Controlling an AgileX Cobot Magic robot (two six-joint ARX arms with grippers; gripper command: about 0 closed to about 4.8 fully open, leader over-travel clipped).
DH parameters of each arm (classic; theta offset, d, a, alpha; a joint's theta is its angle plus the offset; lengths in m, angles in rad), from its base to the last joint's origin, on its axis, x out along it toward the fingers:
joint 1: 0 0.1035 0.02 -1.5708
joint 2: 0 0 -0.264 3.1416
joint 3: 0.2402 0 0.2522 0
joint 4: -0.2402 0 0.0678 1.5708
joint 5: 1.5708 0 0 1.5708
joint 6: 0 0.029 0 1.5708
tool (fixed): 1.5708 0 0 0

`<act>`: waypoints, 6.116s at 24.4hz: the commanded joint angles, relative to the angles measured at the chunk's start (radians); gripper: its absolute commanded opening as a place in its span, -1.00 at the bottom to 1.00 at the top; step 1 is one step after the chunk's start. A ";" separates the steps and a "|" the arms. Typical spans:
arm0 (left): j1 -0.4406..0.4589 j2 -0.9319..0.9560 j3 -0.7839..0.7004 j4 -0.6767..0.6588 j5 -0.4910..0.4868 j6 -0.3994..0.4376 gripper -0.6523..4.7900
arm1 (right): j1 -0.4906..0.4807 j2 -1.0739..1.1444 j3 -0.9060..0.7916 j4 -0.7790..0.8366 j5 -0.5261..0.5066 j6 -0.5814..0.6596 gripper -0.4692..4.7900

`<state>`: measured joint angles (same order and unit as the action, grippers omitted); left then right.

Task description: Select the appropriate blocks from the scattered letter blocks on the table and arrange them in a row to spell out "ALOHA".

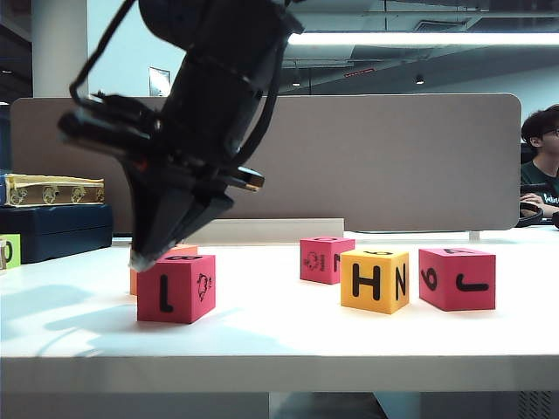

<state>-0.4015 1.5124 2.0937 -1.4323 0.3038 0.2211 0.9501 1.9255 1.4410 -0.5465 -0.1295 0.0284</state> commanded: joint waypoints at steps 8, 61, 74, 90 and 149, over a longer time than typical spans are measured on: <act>-0.001 -0.005 0.001 0.000 -0.084 -0.011 -0.78 | -0.006 0.018 0.006 0.064 0.064 -0.003 -0.84; -0.001 -0.005 0.001 -0.001 -0.128 -0.012 -0.78 | -0.153 0.016 0.010 0.303 0.286 -0.114 -0.84; 0.025 0.003 -0.066 0.112 -0.237 -0.038 -0.78 | -0.153 -0.140 0.010 0.038 0.320 -0.122 -0.77; 0.026 0.010 -0.079 0.105 -0.236 -0.049 -0.78 | -0.152 0.013 0.010 0.026 0.099 0.158 0.94; 0.024 0.010 -0.079 0.019 -0.206 -0.046 -0.78 | -0.227 0.058 0.010 0.415 0.259 0.069 -0.47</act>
<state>-0.3775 1.5269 2.0125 -1.4101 0.0937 0.1677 0.7273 1.9869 1.4460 -0.1638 0.1322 0.1028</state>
